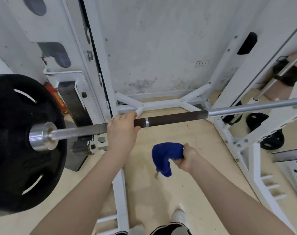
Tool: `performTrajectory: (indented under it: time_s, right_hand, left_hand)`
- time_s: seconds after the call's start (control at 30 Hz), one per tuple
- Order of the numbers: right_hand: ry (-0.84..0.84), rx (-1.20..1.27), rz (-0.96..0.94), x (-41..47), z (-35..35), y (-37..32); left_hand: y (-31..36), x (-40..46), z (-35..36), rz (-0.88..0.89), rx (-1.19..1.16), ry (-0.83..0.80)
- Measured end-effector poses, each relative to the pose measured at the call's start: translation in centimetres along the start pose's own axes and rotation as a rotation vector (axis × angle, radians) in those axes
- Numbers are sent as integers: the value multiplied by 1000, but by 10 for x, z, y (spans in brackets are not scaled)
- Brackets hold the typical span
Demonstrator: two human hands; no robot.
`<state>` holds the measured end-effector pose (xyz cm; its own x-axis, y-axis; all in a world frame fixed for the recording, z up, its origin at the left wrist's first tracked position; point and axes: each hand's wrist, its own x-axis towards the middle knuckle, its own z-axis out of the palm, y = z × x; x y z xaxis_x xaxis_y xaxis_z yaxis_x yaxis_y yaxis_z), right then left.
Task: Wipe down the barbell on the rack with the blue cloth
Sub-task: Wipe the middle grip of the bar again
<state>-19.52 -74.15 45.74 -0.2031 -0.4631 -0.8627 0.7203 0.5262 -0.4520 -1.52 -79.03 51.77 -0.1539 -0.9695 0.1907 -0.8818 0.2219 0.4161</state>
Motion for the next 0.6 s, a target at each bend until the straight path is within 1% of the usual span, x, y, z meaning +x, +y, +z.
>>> performTrajectory:
  time_s: [0.07, 0.13, 0.17, 0.2, 0.23, 0.27, 0.3, 0.33, 0.37, 0.43, 0.47, 0.5, 0.53, 0.57, 0.6]
  right_hand:
    - [-106, 204, -31, 0, 15, 3]
    - [-246, 293, -55, -2, 31, -1]
    - [-280, 270, -104, -7, 40, -2]
    - [-284, 252, -175, -11, 50, -1]
    - [-288, 237, -202, -13, 60, 4]
    - [-242, 174, -227, -12, 70, 10]
    - [-253, 115, -205, -7, 79, 16]
    - [-276, 172, -135, -4, 88, 22]
    - [-302, 200, -148, -3, 92, 24]
    - [-360, 197, -375, -10, 81, 16]
    - [-501, 291, -304, -10, 71, 13]
    - [-578, 341, -125, -12, 62, 4]
    - [-573, 357, 2, -4, 59, -9]
    - [-470, 353, -104, -2, 54, -17]
    - [-339, 420, -136, 3, 49, -23]
  left_hand:
    - [-1, 1, 0, 14, 10, 1]
    - [-2, 3, -1, 35, 18, 4]
    - [-2, 4, -2, 48, 30, 0]
    - [-3, 5, -2, 64, 45, -5]
    - [-3, 5, -1, 77, 58, -8]
    - [-3, 4, 0, 87, 63, -2]
    - [-3, 4, 1, 94, 61, 11]
    - [-3, 4, 1, 95, 52, 27]
    - [-3, 4, 1, 93, 44, 35]
    - [-4, 5, 1, 92, 49, 22]
    - [-5, 5, 1, 97, 54, 11]
    - [-6, 5, 1, 105, 53, 13]
    - [-7, 5, 3, 119, 47, 26]
    - [-7, 4, 4, 131, 40, 45]
    - [-7, 3, 6, 138, 35, 62]
